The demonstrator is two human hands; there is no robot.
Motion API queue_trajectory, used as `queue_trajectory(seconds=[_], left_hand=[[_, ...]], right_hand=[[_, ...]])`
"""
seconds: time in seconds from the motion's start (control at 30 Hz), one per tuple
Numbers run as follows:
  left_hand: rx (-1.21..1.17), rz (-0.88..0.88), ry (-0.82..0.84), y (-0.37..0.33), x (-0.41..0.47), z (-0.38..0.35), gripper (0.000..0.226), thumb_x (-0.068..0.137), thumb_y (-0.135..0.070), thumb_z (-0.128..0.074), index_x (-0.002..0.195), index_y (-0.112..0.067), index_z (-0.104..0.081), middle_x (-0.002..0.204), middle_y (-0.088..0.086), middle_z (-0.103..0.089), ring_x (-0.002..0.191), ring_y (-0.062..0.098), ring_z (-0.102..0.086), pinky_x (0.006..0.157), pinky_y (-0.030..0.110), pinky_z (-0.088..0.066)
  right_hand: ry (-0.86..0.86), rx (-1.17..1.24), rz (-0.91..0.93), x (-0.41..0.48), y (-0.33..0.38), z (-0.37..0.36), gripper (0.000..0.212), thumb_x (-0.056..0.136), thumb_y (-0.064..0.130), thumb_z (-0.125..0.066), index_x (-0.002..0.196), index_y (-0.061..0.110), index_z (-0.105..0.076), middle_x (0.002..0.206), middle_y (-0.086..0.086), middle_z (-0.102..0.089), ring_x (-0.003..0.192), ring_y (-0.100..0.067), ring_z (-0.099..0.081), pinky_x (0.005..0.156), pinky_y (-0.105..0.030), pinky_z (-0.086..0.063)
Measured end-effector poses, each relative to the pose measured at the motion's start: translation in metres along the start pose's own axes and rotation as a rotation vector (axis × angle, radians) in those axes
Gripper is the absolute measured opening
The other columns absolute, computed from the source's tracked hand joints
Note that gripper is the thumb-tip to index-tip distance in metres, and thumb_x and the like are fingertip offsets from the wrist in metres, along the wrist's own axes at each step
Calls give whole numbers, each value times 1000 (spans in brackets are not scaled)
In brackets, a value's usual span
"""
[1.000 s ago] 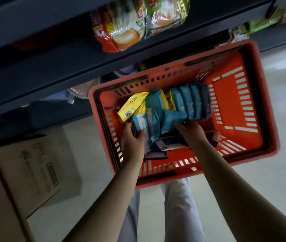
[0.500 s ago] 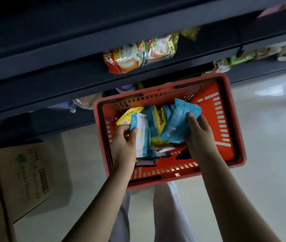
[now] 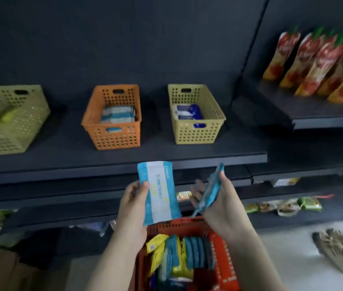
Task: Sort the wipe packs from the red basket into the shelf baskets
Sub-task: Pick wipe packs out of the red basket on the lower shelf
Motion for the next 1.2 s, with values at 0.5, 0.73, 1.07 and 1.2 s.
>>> queue_trajectory(seconds=[0.5, 0.73, 1.07, 1.2], left_hand=[[-36, -173, 43, -223, 7, 175, 11, 95, -24, -59, 105, -21, -62, 103, 3, -73, 93, 22, -69, 72, 38, -55], [21, -178, 136, -264, 29, 210, 24, 91, -19, -65, 113, -27, -62, 104, -6, -73, 96, 16, -70, 74, 37, -56], [78, -127, 128, -274, 104, 194, 22, 91, -17, -65, 110, -27, -61, 104, -1, -72, 94, 18, -70, 77, 41, -58], [100, -126, 112, -278, 158, 174, 23, 91, -17, -65, 112, -26, -62, 103, -1, -73, 92, 19, -71, 78, 41, -58]], right_hand=[[51, -286, 175, -7, -93, -221, 35, 98, 29, -51, 120, 3, -58, 110, -14, -72, 98, -23, -71, 71, -30, -59], [122, -660, 283, 5, -111, -278, 31, 90, 16, -64, 118, 3, -60, 108, -14, -72, 99, -31, -70, 86, -43, -56], [21, -820, 471, 76, -51, -300, 27, 85, 3, -68, 111, 9, -65, 98, -8, -75, 88, -22, -72, 79, -36, -58], [-59, -1012, 606, 133, -6, -304, 27, 86, 6, -68, 112, 15, -67, 98, -4, -73, 87, -18, -70, 76, -33, -57]])
Point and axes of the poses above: each hand's wrist, its own x-axis towards the middle knuckle, its own z-axis out of the back of the hand, y = z × x, the point moved 8 cm from there along x, towards the middle knuckle
